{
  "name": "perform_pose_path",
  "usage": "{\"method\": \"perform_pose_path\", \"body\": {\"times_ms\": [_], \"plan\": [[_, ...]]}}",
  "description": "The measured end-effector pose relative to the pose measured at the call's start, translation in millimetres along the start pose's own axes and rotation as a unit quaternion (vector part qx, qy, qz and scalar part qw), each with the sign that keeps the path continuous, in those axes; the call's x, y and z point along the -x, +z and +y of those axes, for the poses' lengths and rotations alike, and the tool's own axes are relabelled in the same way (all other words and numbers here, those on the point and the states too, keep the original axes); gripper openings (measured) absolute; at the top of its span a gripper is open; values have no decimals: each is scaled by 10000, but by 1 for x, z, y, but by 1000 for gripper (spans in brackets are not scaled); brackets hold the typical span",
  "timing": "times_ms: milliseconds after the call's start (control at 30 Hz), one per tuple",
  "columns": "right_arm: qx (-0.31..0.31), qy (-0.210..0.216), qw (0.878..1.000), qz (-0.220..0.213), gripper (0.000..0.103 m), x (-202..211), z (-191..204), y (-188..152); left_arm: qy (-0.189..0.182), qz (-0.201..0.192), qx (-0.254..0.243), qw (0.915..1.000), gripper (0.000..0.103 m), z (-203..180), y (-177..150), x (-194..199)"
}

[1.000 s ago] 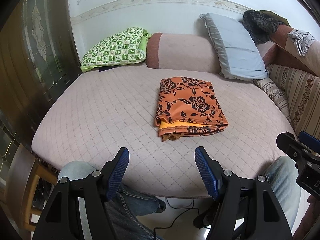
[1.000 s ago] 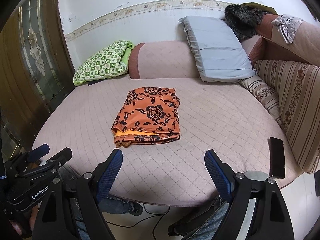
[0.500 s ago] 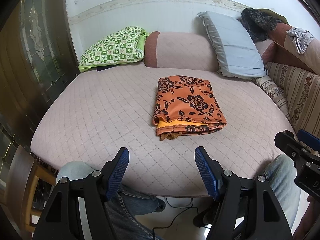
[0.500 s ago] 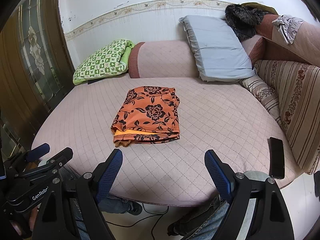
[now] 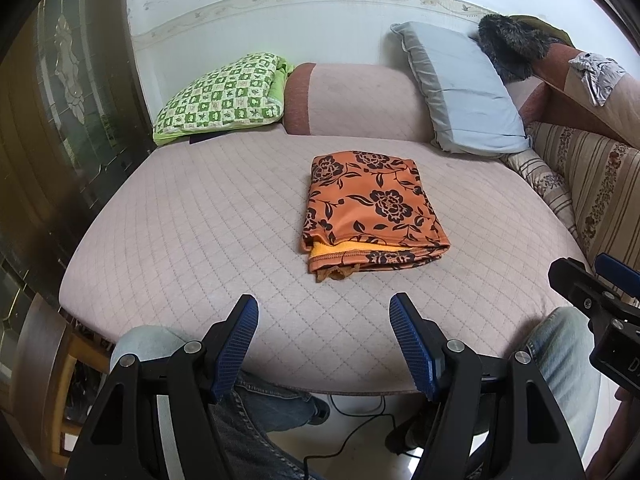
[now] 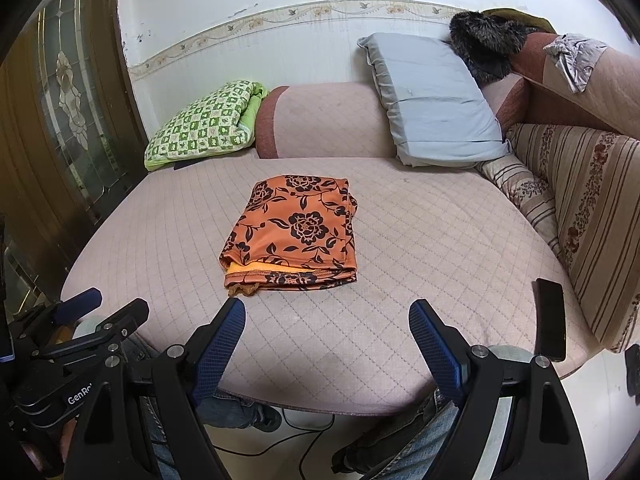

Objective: Fold small clothes

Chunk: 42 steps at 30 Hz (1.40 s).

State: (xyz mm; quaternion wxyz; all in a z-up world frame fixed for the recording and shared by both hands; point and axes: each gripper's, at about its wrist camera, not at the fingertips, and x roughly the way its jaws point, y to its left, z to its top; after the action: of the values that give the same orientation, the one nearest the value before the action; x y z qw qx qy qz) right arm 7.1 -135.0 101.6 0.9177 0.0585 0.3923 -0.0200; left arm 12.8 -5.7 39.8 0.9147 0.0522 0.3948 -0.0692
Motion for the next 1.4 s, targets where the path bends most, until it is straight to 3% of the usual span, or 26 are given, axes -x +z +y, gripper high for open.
{"method": "perform_pose_path", "body": {"times_ms": [1400], "plan": [[-112, -63, 9997, 211, 86, -24, -3, 1, -65, 210, 109, 9997, 68, 2, 6, -32]]}}
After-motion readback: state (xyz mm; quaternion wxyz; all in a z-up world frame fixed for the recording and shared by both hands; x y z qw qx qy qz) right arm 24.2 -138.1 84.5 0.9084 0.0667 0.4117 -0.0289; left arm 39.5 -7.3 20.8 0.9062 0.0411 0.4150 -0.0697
